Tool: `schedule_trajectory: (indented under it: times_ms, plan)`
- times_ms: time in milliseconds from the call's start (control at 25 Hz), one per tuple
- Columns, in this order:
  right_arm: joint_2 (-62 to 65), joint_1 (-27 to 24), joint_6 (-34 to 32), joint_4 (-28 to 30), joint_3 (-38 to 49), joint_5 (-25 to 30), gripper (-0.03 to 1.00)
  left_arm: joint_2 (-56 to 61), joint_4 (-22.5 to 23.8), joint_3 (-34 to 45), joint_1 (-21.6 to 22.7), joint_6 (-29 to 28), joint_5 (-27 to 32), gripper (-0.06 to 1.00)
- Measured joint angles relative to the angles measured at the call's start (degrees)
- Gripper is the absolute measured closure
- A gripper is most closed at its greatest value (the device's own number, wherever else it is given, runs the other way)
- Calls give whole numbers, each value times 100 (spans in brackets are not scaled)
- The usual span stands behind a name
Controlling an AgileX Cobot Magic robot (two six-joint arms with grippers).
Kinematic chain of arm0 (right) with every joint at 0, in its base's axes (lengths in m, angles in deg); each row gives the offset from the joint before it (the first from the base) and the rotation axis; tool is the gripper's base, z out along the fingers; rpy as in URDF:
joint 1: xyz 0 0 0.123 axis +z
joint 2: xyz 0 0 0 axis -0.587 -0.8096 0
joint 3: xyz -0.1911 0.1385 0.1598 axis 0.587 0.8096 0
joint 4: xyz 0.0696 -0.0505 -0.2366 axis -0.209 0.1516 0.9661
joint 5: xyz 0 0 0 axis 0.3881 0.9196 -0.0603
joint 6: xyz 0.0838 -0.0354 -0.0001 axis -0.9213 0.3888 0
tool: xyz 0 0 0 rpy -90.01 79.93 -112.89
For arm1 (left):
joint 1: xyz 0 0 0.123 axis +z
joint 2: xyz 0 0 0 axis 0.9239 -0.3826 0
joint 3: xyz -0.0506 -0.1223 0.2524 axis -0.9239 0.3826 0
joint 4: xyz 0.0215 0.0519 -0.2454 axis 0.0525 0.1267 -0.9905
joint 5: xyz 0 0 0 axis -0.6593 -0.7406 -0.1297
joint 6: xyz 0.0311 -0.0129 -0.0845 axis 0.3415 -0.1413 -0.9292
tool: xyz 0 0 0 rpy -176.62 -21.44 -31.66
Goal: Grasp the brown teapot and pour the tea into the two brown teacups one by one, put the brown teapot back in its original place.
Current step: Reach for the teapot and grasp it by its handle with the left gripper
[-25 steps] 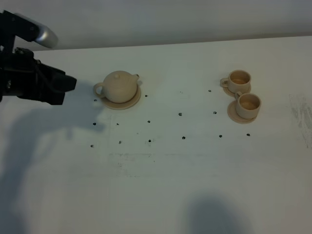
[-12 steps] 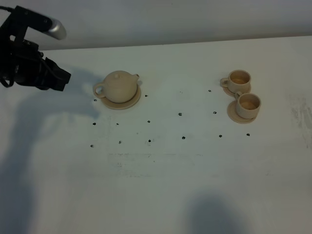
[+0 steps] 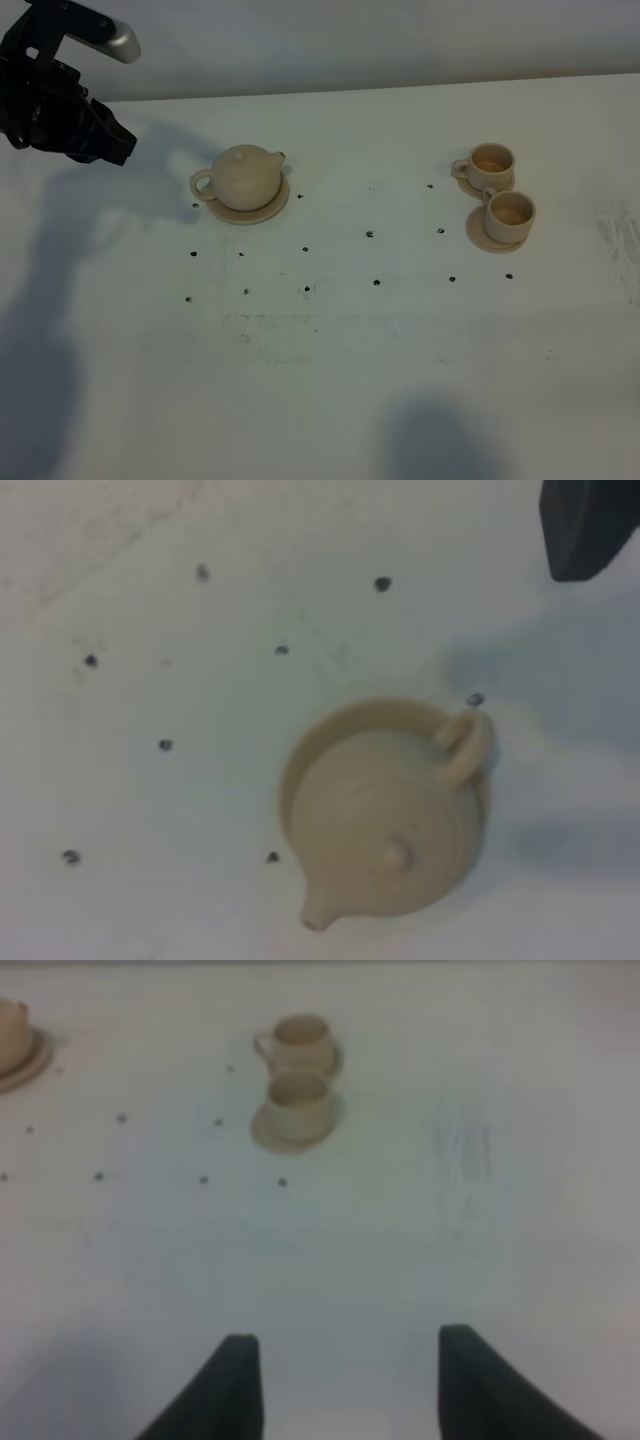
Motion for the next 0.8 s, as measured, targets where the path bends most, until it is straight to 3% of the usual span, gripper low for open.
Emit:
schedule_trajectory:
  times_ms: [200,800]
  plan:
    - [0,0,-50,41,46,-6,57,-160,243,-192,0,-54,14,64]
    - [0,0,-113,18,52,-6,57,-591,416,-298,-55,-110,232,64]
